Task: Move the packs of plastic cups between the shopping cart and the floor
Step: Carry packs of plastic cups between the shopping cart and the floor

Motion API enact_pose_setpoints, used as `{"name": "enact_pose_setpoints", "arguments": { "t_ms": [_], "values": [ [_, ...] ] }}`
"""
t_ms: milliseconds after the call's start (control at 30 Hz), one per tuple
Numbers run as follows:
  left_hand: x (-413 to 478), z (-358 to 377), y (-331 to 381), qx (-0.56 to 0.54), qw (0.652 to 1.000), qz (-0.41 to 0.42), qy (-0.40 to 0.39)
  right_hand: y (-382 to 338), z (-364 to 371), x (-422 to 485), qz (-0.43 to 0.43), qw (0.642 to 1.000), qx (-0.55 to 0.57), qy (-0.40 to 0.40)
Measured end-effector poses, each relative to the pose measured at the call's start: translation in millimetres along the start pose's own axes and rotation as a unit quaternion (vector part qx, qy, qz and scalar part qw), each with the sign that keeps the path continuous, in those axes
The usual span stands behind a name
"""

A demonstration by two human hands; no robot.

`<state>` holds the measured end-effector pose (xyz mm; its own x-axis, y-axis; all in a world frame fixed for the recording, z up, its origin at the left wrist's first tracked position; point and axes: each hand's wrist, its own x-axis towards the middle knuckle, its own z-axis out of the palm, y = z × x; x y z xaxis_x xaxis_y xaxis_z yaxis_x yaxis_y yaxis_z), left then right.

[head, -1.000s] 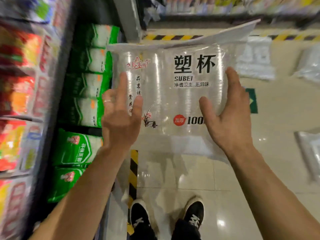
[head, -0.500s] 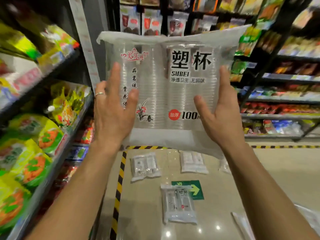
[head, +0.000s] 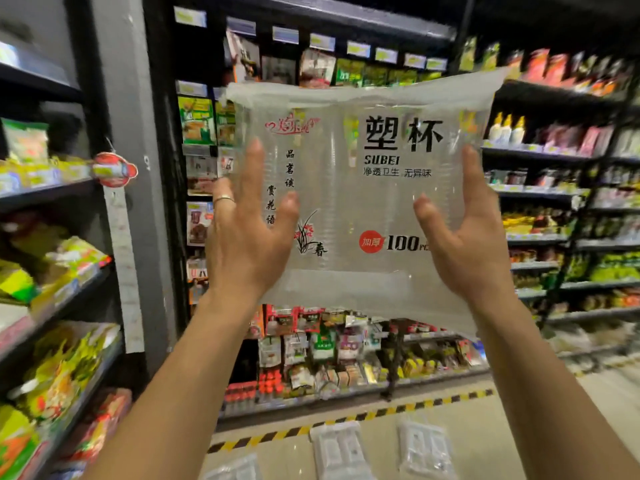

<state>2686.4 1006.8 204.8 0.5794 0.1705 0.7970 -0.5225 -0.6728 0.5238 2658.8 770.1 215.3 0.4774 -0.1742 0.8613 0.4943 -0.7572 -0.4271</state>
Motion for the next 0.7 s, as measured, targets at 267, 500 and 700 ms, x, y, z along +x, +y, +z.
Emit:
{"name": "enact_pose_setpoints", "arguments": {
  "t_ms": [267,500,700],
  "values": [
    [-6.9,60.9,57.8,-0.049,0.995,0.048,-0.071,39.3,-74.5,-8.8,0.054,0.996,-0.062,0.033],
    [-1.9,135.4,93.0,-0.115,0.983,0.079,-0.116,81.1,-114.6,-7.2,0.091,0.984,-0.123,0.086],
    [1.4,218.3,131.5,-0.200,0.961,0.112,-0.152,112.5,-154.3,-3.8,0.117,0.955,-0.233,0.143]
  ]
}}
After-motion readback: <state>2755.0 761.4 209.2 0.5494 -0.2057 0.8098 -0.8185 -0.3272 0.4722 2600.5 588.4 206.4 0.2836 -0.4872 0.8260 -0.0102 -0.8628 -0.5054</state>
